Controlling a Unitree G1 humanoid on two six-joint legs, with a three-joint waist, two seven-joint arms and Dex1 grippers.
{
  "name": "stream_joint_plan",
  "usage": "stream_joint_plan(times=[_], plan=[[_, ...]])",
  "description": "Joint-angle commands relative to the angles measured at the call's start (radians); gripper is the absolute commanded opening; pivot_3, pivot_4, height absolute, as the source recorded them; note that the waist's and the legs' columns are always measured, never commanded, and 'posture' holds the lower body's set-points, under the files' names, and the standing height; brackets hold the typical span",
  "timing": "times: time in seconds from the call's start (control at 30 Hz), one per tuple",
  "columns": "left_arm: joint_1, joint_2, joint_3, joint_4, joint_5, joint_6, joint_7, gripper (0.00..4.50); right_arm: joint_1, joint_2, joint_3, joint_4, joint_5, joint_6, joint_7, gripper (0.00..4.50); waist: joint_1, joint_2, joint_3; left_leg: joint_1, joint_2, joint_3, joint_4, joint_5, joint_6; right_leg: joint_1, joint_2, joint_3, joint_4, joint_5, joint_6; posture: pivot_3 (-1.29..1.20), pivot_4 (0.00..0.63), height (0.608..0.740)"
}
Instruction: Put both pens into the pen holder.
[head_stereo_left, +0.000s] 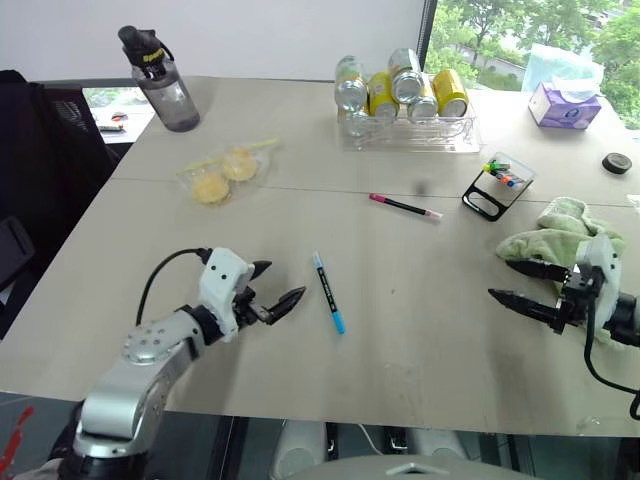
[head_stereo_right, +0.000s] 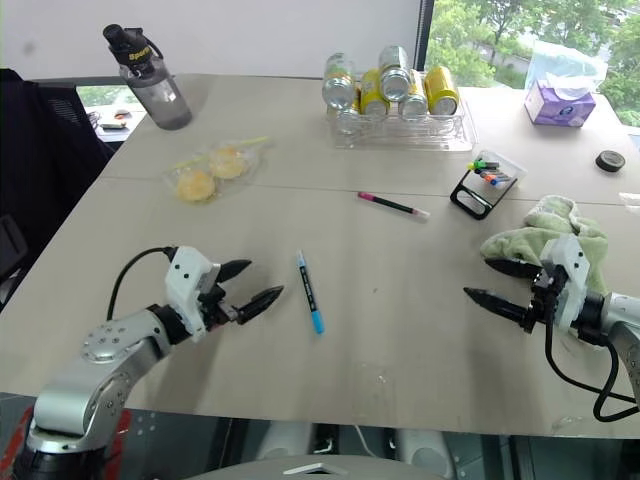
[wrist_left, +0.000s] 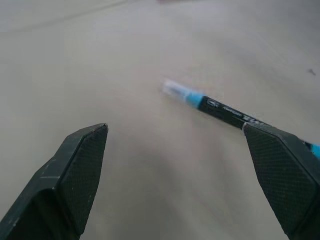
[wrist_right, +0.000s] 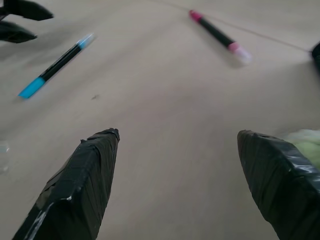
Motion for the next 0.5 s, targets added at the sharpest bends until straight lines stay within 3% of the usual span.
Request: stream_joint_plan(times=[0.03,0.1,0.2,0.5], plan=[[-0.026,-0.078,0.006,-0.123,-0.018,0.095,0.156,4.5,0.022,-0.031,0.003,-0.032,-0.018,-0.028,0.055,4.0,0.007,0.0,0.0,0.0,0.0,0.0,0.0,0.0,0.0,0.0,0.0,-0.001,0.0,0.0,0.0,0.0,0.15,0.739],[-0.055,-0.136,-0.023,-0.146,0.038,0.164,0.284,4.5,0.039,-0.028,0.001,-0.033,-0.025,-0.041,0.071,4.26,0.013,0.0,0.0,0.002,0.0,-0.001,0.002,0.0,0.0,0.002,0.0,-0.001,0.002,0.0,0.0,0.0,0.15,0.739],[-0.098,-0.191,-0.025,-0.16,0.029,0.307,0.381,4.5,0.055,-0.001,-0.009,-0.04,-0.029,-0.085,0.078,4.26,0.015,-0.001,0.0,0.004,-0.001,-0.001,0.004,0.0,0.001,0.004,0.0,-0.001,0.005,0.0,0.0,0.0,0.15,0.739],[-0.213,-0.241,-0.068,-0.217,-0.04,0.553,0.423,4.5,0.058,0.039,0.017,-0.062,-0.071,-0.148,0.069,4.26,0.015,-0.002,0.0,0.004,-0.001,-0.001,0.005,0.0,0.0,0.002,0.001,0.0,0.01,0.0,0.0,0.0,0.15,0.739]])
